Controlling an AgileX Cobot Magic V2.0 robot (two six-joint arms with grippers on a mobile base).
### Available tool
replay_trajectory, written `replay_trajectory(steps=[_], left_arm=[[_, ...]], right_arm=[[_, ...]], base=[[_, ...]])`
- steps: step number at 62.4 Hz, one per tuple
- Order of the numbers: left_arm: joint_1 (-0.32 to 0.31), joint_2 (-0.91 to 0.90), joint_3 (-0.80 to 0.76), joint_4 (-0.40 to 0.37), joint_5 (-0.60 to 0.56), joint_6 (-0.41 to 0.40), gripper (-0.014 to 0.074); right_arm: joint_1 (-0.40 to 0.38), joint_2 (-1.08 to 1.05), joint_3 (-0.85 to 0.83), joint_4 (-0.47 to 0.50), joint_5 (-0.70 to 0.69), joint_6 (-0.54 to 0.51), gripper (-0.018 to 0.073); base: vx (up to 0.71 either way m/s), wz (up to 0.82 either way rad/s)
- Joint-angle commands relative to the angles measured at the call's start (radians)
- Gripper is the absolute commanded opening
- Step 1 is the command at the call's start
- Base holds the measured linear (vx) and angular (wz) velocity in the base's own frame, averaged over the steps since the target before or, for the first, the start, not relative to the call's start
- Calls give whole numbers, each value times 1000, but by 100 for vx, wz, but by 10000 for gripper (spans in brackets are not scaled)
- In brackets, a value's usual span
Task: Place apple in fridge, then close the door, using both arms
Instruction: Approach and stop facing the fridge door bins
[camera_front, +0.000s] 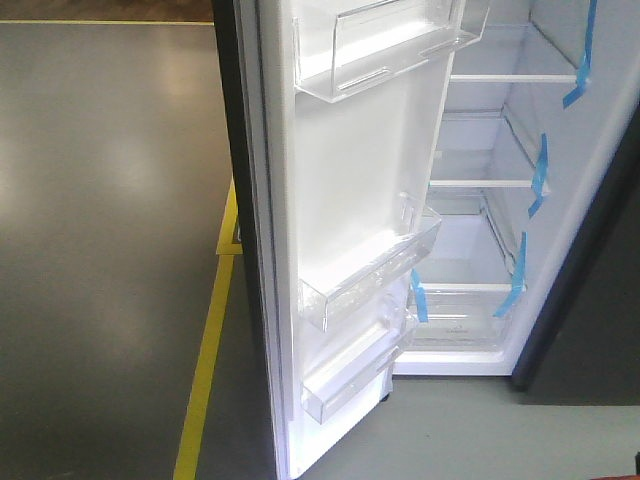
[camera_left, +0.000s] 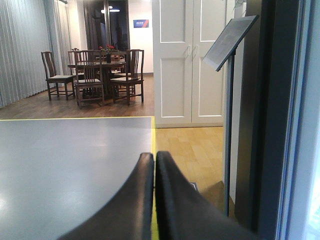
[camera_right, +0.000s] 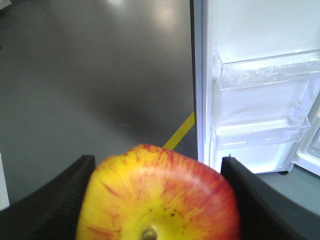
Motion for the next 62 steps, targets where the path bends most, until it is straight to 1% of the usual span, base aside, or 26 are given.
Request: replay_trajectory(steps=[1, 62], left_arm=[[0, -15, 22, -10, -77, -10, -6], [0, -15, 22, -10, -77, -10, -6]], right_arm=[[2, 11, -26, 19, -76, -5, 393], [2, 11, -26, 19, -75, -5, 393]], base=[[13, -3], [10, -3]])
